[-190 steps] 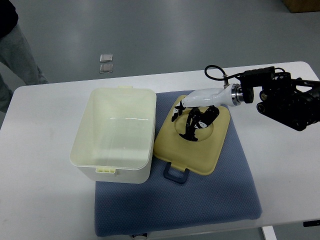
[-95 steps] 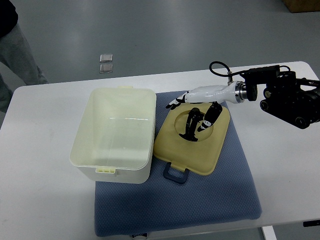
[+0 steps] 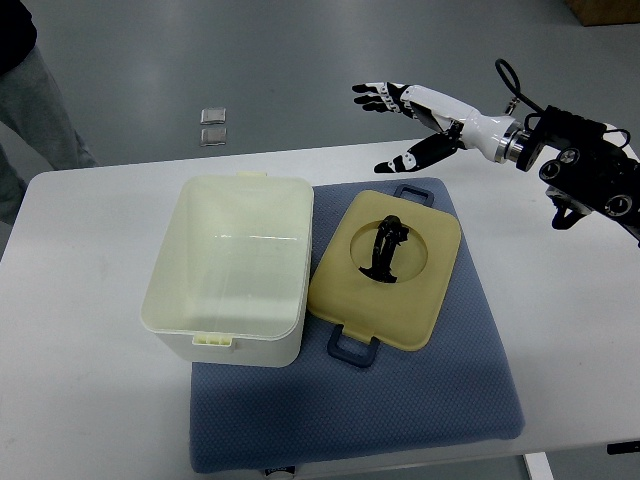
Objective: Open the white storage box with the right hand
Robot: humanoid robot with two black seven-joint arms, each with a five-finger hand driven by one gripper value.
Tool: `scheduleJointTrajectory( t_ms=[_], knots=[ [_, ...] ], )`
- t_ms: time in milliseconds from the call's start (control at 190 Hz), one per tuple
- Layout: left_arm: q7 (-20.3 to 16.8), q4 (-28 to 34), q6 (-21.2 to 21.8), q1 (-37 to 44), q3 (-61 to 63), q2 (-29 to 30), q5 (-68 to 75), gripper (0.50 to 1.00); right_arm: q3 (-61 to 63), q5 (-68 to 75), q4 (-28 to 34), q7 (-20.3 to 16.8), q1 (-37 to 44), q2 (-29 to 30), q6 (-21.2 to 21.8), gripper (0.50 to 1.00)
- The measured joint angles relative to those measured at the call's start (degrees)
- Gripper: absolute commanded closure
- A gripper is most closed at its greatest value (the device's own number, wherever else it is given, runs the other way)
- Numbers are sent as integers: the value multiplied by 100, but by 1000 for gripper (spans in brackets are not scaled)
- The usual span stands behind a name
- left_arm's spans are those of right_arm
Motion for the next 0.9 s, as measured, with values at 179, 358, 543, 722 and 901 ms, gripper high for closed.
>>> scheduleJointTrajectory(
  t_ms=[179,358,543,722,901],
  knots=[
    [0,0,0,0,0,0,0,500,4,1690,-512,0,-307,205,26,574],
    [0,0,0,0,1,0,0,500,1,2695,-860,0,-560,388,41,574],
    [0,0,0,0,2,0,0,500,-6,3659,-940,-86,-729,441,69,574],
    [0,0,-1,0,2,0,0,500,-15,4244,-943,-413,-806,483,114,574],
    [0,0,-2,0,2,0,2,500,-1,4494,-942,-509,-914,615,269,574]
  ],
)
